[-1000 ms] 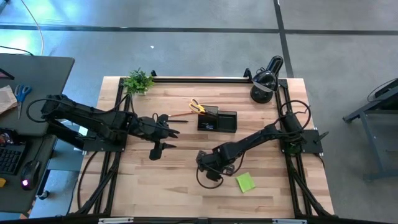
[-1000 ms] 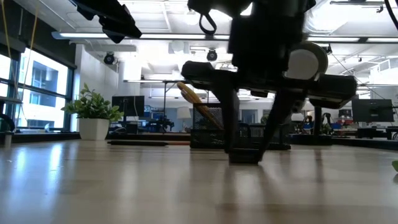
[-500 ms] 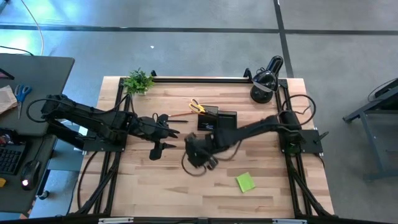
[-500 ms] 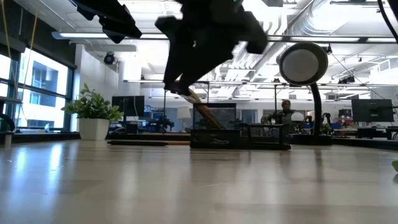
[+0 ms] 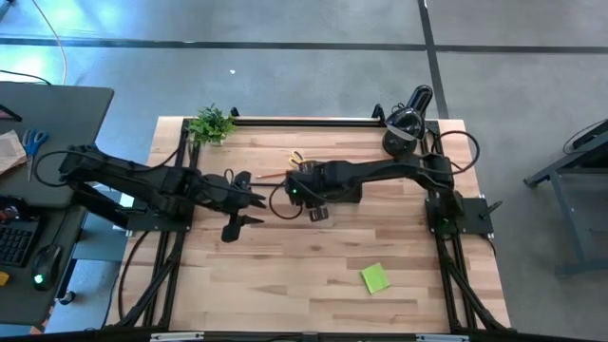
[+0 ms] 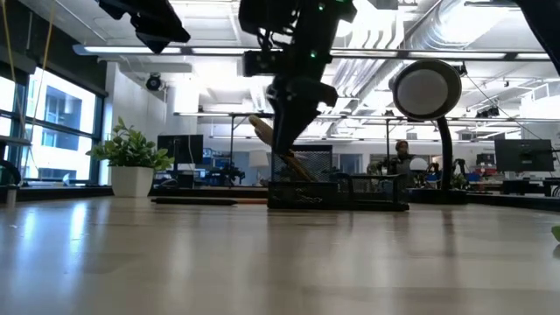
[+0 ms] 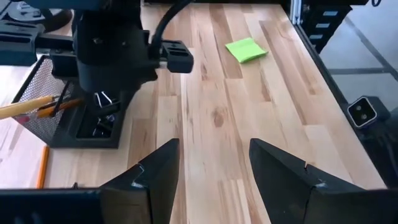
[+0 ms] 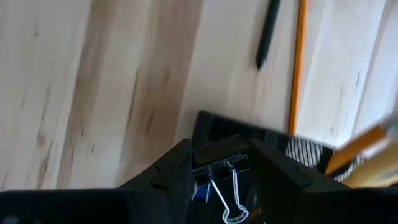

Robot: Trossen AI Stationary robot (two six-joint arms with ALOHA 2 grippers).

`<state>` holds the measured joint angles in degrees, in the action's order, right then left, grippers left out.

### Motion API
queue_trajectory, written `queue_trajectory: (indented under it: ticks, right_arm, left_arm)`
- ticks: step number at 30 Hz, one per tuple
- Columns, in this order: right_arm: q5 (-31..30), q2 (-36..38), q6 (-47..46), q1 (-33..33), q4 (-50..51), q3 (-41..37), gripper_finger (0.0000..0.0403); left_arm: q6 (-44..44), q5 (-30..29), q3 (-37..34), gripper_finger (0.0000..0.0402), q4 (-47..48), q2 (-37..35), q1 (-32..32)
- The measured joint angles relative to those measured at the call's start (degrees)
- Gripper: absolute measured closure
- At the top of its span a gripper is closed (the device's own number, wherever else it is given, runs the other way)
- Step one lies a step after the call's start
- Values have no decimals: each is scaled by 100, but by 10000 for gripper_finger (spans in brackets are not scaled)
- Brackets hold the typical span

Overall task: Pick and place office supplies into organizer
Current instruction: Put the black binder clip into the desk organizer

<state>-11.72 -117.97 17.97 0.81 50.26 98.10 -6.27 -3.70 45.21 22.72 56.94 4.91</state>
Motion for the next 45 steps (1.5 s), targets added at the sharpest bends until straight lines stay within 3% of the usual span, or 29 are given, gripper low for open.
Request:
queue_trajectory:
  ticks: [28,38,45]
  right_arm:
    - [-155,4,-1046,254,567,-2,261]
    - [-331,6,-1319,254,487,-4,179]
    - [-83,6,-1703,225,485,-4,174]
  left_arm:
    - [-139,2,2,218,276,-54,2]
    - [-160,26,2,218,299,-54,2]
    - [-157,-134,2,218,528,-54,2]
